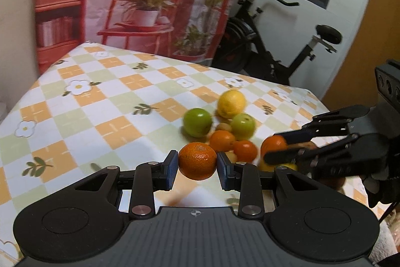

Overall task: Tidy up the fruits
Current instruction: 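Lift the tangerine with the left gripper while the right gripper grasps another tangerine, then lower the tangerine onto the plate with the left gripper while the right gripper places its tangerine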

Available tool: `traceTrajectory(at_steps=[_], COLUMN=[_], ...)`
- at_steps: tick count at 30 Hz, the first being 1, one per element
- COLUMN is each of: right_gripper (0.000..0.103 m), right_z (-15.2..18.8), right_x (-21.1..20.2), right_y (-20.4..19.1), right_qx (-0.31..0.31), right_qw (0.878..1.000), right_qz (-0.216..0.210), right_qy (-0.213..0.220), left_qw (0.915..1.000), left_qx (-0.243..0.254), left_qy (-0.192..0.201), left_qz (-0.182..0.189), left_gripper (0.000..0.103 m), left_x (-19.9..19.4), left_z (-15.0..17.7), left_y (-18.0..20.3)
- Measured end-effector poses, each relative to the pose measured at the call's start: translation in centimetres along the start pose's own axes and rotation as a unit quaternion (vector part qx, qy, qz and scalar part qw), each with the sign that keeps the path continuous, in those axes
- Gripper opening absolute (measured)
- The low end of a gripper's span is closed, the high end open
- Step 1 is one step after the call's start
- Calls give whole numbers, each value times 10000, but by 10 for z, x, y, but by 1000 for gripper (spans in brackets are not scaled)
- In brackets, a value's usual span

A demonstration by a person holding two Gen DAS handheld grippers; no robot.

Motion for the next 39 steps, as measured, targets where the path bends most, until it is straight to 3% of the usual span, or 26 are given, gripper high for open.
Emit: traceTrajectory(at_steps=[7, 20, 30, 39], right_gripper=[32, 32, 32, 32], right_z=[42, 86, 139, 149], right_x=[-45, -99, -106, -88], right_y=[48, 53, 60, 57], right_qx=[1221, 1568, 1963, 1991], right_qw=[9912, 9840, 9795, 9795], right_qz=[212, 174, 299, 302], right_qy=[456, 828, 333, -67], left_qw=[9984, 9906, 9845, 9824], left_qx=[253, 669, 1013, 1176], left_qy=[-285, -917, -1246, -1354], left_qz=[408, 763, 706, 529], left_gripper=[35, 35, 35, 35], left_x=[21, 46, 61, 72], left_z=[4, 26, 42, 45], left_y=[33, 76, 91, 87])
Point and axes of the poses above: each gripper's, at about its wrist camera, not at the fingertips, and x roughly the way its jaws point, y to its right, z to its underside, the point moved 4 cm from there along x, roughly the way its jaws point, and after that the axes turned 12 degrees about z, right-handed, at the moved point
